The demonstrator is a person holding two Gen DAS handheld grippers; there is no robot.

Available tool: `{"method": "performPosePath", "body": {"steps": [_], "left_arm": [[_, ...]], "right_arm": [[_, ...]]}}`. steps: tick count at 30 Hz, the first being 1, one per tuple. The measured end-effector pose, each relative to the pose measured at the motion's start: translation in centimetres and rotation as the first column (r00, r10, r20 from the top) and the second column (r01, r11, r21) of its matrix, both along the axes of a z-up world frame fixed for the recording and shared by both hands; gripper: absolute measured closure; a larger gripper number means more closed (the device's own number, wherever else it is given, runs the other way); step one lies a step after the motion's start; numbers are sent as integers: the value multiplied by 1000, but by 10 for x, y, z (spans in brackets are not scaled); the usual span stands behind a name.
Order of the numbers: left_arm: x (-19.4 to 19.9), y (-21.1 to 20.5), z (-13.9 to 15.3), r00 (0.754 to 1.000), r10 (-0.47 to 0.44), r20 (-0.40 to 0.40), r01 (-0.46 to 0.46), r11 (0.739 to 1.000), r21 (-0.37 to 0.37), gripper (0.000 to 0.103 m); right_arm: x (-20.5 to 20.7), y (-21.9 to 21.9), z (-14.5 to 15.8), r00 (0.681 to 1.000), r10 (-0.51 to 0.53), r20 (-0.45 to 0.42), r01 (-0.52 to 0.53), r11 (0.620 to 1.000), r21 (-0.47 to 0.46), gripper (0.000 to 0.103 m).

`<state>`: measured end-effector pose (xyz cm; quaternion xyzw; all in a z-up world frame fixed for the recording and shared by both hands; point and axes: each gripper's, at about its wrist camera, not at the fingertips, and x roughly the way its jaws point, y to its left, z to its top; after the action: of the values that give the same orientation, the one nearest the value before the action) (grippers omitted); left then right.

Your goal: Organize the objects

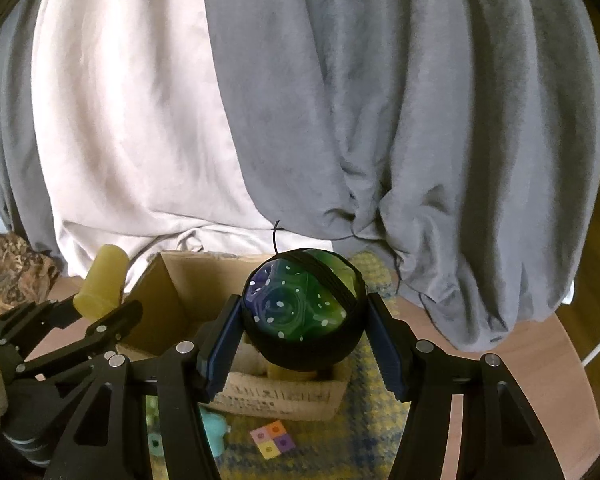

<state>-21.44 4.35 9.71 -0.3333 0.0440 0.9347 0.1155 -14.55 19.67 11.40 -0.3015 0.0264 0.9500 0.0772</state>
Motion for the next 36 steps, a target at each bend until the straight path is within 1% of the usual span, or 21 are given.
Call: {"method": "performPosePath", "body": {"steps": [2, 9, 15, 21, 22, 23, 24, 25, 27, 29, 36], "left_arm": [[-11, 1, -4, 1000, 1, 15, 0, 1000, -8, 61], [-26, 2, -13, 999, 9, 41, -8, 1000, -13, 61], [-37, 0, -21, 998, 20, 67, -19, 1000, -22, 61], [-39, -1, -23, 996, 25, 83, -23, 999, -25, 59], [-39, -1, -22, 996, 27, 83, -25, 999, -27, 52], [-38, -1, -21, 996, 29, 79, -27, 999, -30, 41], [-37, -1, -20, 997, 39, 69, -36, 999, -39, 32], [-35, -1, -19, 997, 45, 61, -43, 998, -40, 29], [-34, -2, -17, 997, 52, 57, -50, 998, -36, 23], [-33, -3, -15, 997, 61, 53, -59, 998, -36, 15], [-22, -3, -8, 996, 83, 23, -81, 995, -65, 7]], "right_arm": [[-8, 0, -3, 1000, -4, 11, 4, 1000, 0, 43], [-31, 4, -16, 998, -7, 64, 8, 1000, -15, 43], [-41, 4, -25, 996, -8, 92, 10, 1000, -23, 43], [-42, 2, -26, 995, -14, 99, 15, 1000, -5, 41], [-42, 2, -26, 995, -19, 96, 20, 1000, -5, 40], [-42, 2, -25, 995, -27, 96, 27, 1000, -1, 38], [-41, 3, -24, 995, -34, 92, 34, 999, 0, 30], [-39, 4, -22, 996, -40, 85, 41, 999, 0, 20], [-37, 6, -19, 996, -51, 77, 51, 999, 3, 15], [-37, 8, -18, 995, -53, 81, 54, 999, -3, 15], [-31, 11, -16, 995, -62, 80, 63, 998, -20, 13]]}}
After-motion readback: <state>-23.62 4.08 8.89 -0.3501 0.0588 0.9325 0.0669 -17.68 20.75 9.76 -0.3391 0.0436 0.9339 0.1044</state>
